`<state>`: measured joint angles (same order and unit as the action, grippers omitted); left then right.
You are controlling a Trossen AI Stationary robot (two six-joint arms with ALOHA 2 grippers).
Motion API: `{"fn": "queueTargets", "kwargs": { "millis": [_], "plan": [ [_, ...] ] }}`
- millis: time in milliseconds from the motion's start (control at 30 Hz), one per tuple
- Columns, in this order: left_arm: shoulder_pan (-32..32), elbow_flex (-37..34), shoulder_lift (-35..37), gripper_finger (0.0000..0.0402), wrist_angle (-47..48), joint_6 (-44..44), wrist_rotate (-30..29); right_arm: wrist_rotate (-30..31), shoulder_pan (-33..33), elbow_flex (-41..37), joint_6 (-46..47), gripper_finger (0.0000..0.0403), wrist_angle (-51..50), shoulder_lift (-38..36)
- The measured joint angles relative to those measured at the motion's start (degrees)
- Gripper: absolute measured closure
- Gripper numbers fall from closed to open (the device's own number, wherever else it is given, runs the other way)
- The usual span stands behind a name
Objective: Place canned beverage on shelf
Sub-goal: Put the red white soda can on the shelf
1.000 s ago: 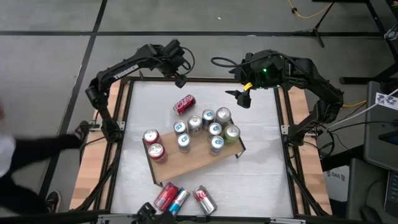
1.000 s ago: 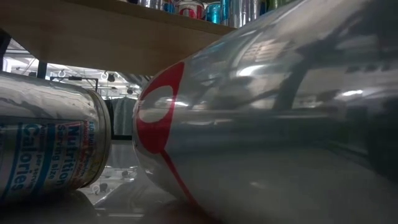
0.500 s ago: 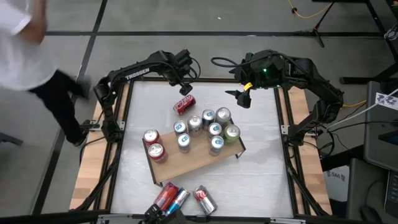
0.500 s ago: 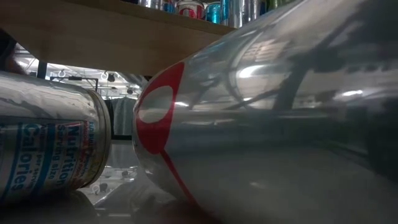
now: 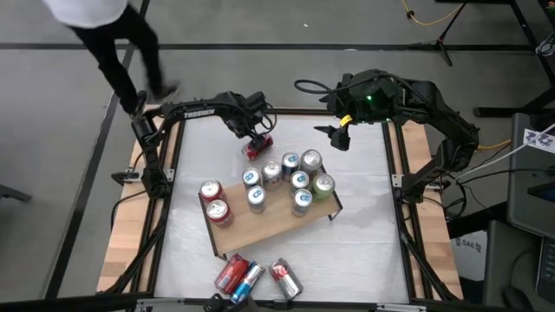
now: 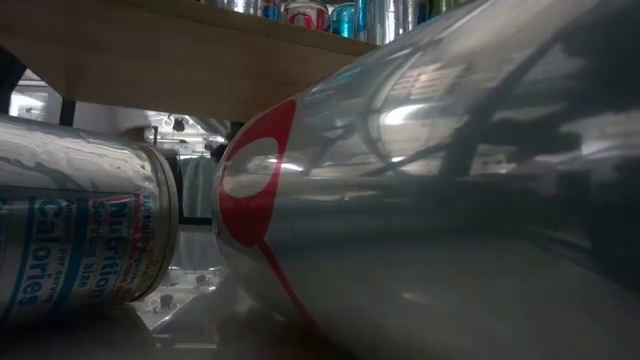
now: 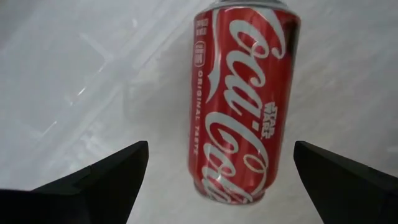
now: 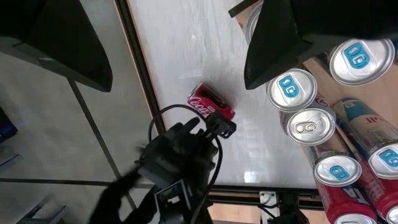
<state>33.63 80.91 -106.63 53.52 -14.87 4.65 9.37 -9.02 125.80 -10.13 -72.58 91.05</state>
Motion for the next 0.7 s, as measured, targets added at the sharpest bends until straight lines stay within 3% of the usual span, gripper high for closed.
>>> {"fn": "queueTargets", "kwargs": {
  "millis": [533,700],
  "plan": [
    [-1.47,-7.15,0.07,0.0009,-8.03,-1.49,-1.07,0.0,0.0,0.0,0.0,0.0047,0.02,0.0],
    [-1.5,-7.37,0.16,0.0009,-9.74,-1.43,-3.77,0.0,0.0,0.0,0.01,0.0047,0.02,0.0]
  ]
}}
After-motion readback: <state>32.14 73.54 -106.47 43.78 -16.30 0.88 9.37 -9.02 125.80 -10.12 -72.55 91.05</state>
